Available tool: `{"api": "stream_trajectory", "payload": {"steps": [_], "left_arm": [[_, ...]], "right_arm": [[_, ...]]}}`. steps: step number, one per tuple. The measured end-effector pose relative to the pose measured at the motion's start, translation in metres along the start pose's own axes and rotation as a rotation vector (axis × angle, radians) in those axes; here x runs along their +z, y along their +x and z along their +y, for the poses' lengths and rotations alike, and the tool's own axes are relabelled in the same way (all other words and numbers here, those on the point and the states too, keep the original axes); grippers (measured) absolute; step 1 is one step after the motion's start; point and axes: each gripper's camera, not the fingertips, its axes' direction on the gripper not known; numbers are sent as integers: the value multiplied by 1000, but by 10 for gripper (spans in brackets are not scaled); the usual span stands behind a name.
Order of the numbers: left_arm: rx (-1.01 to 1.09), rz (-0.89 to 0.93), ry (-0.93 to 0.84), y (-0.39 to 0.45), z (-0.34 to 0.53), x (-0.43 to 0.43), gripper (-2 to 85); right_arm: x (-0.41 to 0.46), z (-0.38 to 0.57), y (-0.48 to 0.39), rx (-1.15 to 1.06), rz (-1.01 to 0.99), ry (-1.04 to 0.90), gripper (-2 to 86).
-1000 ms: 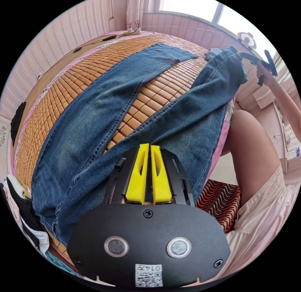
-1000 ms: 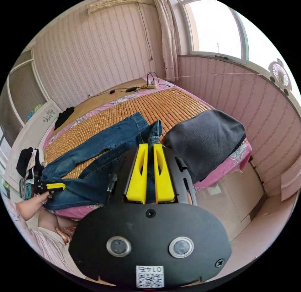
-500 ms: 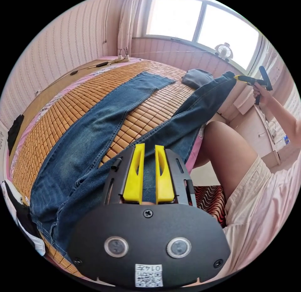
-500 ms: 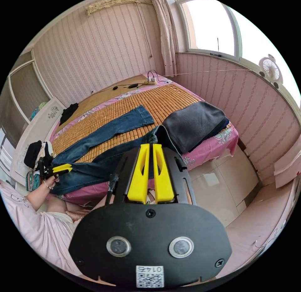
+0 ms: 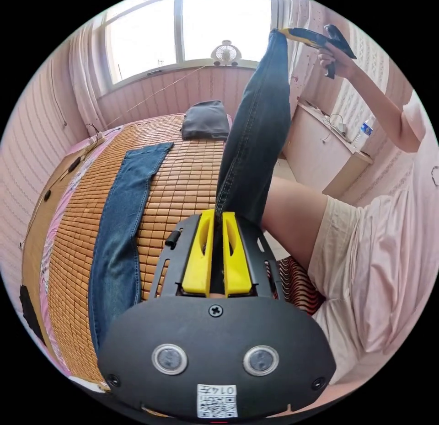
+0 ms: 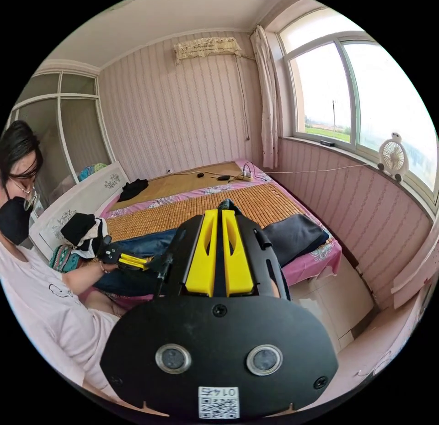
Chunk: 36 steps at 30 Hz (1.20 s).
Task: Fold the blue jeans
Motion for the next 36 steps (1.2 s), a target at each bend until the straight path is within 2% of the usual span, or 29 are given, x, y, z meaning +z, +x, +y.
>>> {"api": "stream_trajectory", "payload": {"steps": [4, 6, 8, 11, 14, 16, 18, 20, 22, 25, 29, 32, 36], "left_arm": [[-119, 20, 28, -13, 4, -26, 15], [-178, -38, -22, -28, -1, -19, 5], [-343, -150, -115, -63, -2, 6, -4], [-529, -105, -198, -102, 17, 28, -3], [-550, -123, -139, -96, 44, -3, 0], [-571, -145, -148, -87, 73, -24, 3], [-648, -164, -180, -81, 110, -43, 8], [-806, -192, -207, -73, 165, -70, 21], [-939, -236, -212, -67, 205, -92, 33], [-1159, -339, -196, -51, 266, -133, 49], [-1458, -461, -24, -17, 343, -194, 61], [-1600, -513, 30, 10, 386, -220, 74], [-1685, -501, 102, 36, 419, -231, 88]], "right_arm": [[73, -22, 21, 68, 65, -105, 6], [128, -37, 33, 97, 92, -167, 12], [213, -47, 53, 192, 126, -268, 21], [277, -35, 57, 283, 248, -357, 22], [276, -4, 38, 191, 284, -284, 32], [268, 25, 38, 208, 351, -267, 51], [264, 56, 46, 292, 377, -267, 71], [271, 85, 48, 381, 330, -354, 82], [280, 90, 34, 376, 312, -394, 76], [303, 70, -23, 176, 265, -410, 46], [350, 21, -133, -173, 151, -362, 26], [395, -6, -230, -377, -32, -363, 27], [450, -20, -364, -594, -243, -384, 36]]}}
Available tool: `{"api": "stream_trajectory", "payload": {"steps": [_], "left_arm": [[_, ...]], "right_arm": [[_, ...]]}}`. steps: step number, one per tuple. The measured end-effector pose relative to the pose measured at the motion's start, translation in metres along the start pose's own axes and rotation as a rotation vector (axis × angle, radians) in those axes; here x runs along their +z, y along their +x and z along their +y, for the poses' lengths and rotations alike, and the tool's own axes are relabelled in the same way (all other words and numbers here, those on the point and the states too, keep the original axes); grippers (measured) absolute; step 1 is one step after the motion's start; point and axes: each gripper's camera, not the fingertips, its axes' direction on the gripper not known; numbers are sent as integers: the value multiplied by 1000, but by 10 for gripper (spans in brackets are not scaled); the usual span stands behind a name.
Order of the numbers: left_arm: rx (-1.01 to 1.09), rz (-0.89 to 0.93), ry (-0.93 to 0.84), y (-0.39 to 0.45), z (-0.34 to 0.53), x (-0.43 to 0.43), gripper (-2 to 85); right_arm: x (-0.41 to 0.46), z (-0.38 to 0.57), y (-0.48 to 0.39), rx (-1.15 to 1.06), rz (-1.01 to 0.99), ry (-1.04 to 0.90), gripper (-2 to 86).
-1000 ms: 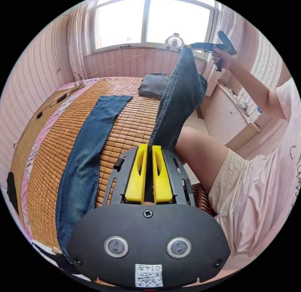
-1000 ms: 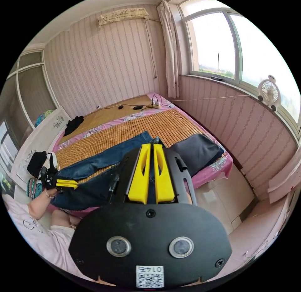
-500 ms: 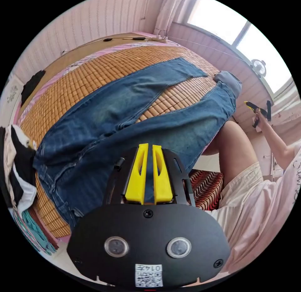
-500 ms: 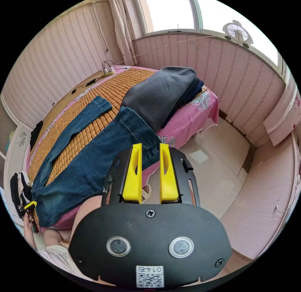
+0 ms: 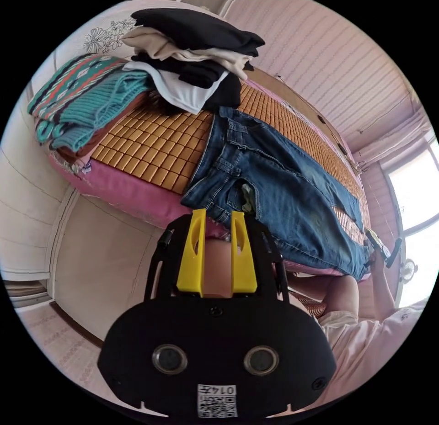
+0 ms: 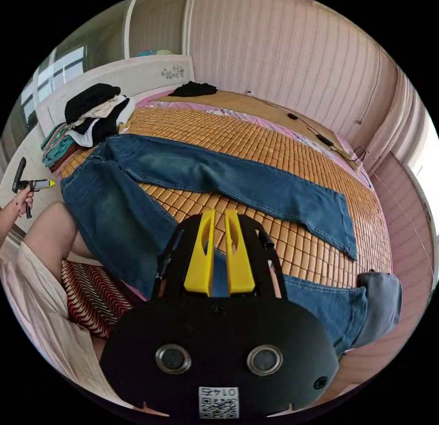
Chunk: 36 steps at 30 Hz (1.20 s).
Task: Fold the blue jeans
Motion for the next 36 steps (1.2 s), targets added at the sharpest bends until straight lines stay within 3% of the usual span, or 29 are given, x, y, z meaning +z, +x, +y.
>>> {"api": "stream_trajectory", "payload": {"steps": [4, 8, 12, 17, 20, 24, 26, 31, 36], "left_arm": [[22, 44, 40, -13, 15, -7, 98], [86, 27, 77, -18, 11, -8, 101], [153, 48, 55, -19, -10, -1, 95], [332, -34, 56, -2, -24, 9, 97], [330, -83, -24, -4, -25, 26, 98], [361, -147, -63, -1, -22, 33, 87], [358, -160, -58, 0, -20, 32, 68], [354, -87, -30, -3, -19, 22, 41], [331, -133, 153, -8, -20, -28, 40]], "right_arm": [[52, -114, -113, -284, -177, 26, 40], [91, -204, -223, -553, -205, 77, 26], [118, -265, -295, -661, -222, 47, 23], [154, -330, -380, -771, -304, -3, 97], [188, -348, -422, -833, -315, -102, 127], [219, -361, -441, -838, -323, -232, 101], [214, -377, -435, -776, -390, -236, 27], [197, -393, -434, -784, -387, -175, 8], [167, -423, -438, -705, -429, -32, 7]]}}
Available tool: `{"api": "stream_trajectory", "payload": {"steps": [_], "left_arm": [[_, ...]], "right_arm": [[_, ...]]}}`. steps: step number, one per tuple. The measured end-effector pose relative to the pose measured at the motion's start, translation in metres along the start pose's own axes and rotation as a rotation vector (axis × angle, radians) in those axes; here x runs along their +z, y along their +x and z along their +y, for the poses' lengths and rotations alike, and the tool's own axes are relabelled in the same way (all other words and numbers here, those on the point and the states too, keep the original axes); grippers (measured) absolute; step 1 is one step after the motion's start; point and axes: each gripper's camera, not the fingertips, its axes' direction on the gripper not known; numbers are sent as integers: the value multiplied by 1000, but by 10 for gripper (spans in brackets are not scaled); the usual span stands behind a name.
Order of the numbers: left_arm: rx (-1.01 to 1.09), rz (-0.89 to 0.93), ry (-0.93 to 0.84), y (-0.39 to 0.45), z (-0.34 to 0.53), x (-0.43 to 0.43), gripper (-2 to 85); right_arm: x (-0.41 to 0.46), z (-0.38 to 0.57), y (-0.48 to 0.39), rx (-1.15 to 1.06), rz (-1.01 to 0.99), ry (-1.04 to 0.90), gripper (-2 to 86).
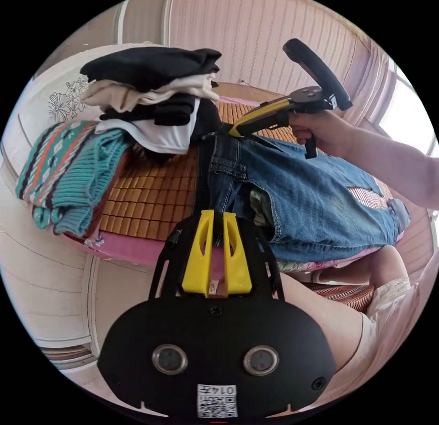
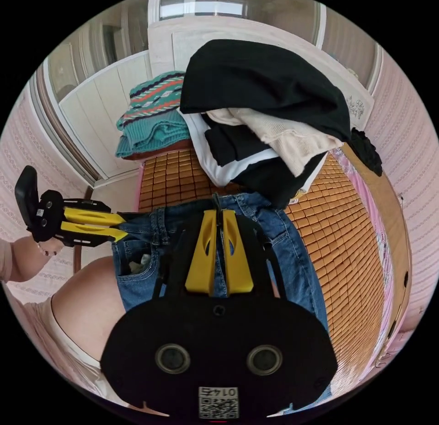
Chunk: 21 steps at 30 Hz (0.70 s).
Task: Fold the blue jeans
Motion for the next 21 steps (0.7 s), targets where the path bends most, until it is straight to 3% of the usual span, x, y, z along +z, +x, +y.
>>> {"api": "stream_trajectory", "payload": {"steps": [6, 12, 15, 17, 21], "left_arm": [[-116, 26, -216, -35, 12, 48, 48], [-147, -11, -125, -31, 31, 26, 58], [-125, -14, -85, -21, 39, 7, 47], [-62, 16, -64, -5, 39, -7, 43], [60, 104, -63, 34, 26, -14, 42]], "right_arm": [[53, -6, -25, -10, -4, -195, 23], [-35, 127, -25, 145, 87, 33, -4], [-94, 234, -28, 250, 492, 58, -8], [-122, 314, -26, 402, 777, -80, -9], [-163, 418, -21, 644, 853, -272, -9]]}}
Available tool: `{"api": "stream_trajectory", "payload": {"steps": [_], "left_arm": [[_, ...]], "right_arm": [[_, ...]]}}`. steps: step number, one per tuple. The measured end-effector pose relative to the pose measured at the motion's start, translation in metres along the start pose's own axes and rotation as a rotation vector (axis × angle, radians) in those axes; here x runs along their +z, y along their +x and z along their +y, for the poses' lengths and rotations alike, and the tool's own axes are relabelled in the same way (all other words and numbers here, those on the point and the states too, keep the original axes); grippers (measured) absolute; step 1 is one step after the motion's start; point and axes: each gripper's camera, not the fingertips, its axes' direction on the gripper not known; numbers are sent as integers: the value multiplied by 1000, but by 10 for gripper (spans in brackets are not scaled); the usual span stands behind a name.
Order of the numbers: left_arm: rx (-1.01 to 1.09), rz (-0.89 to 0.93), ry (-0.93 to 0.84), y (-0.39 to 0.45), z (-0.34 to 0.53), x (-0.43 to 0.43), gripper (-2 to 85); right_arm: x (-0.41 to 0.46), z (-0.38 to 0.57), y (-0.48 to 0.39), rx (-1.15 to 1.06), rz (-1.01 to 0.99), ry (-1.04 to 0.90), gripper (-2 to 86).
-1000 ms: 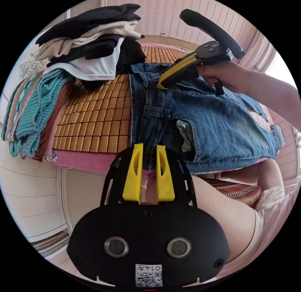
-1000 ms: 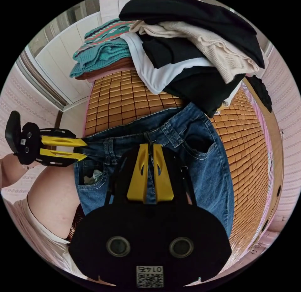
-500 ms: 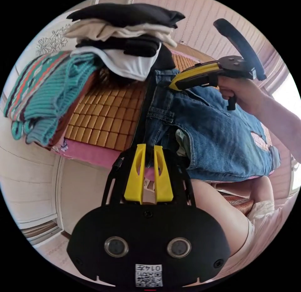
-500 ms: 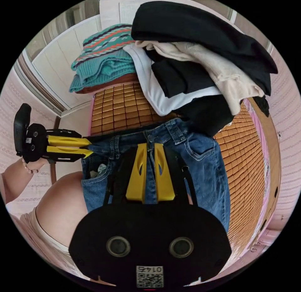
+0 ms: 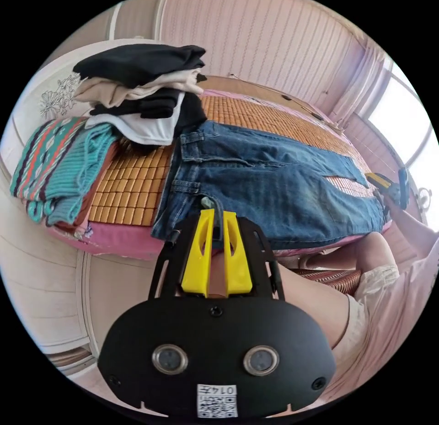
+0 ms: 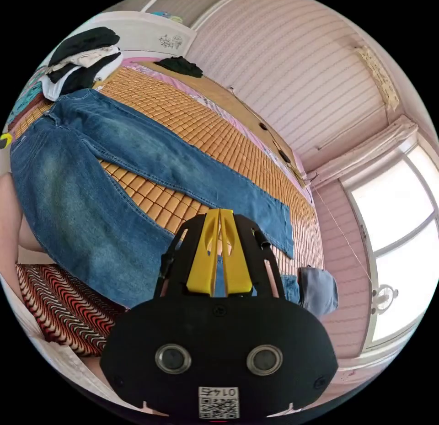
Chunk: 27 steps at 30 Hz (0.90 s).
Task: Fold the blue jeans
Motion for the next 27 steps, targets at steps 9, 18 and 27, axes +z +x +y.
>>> {"api": "stream_trajectory", "payload": {"steps": [9, 18, 27], "left_arm": [[397, 242, -41, 146, -65, 41, 49], [535, 240, -178, 246, -100, 118, 47], [577, 94, -220, 264, -107, 142, 16]], "right_arm": [[52, 136, 103, 371, 21, -212, -5], [142, 198, 166, 623, -21, -315, -7], [179, 249, 193, 541, -24, -288, -3]]}}
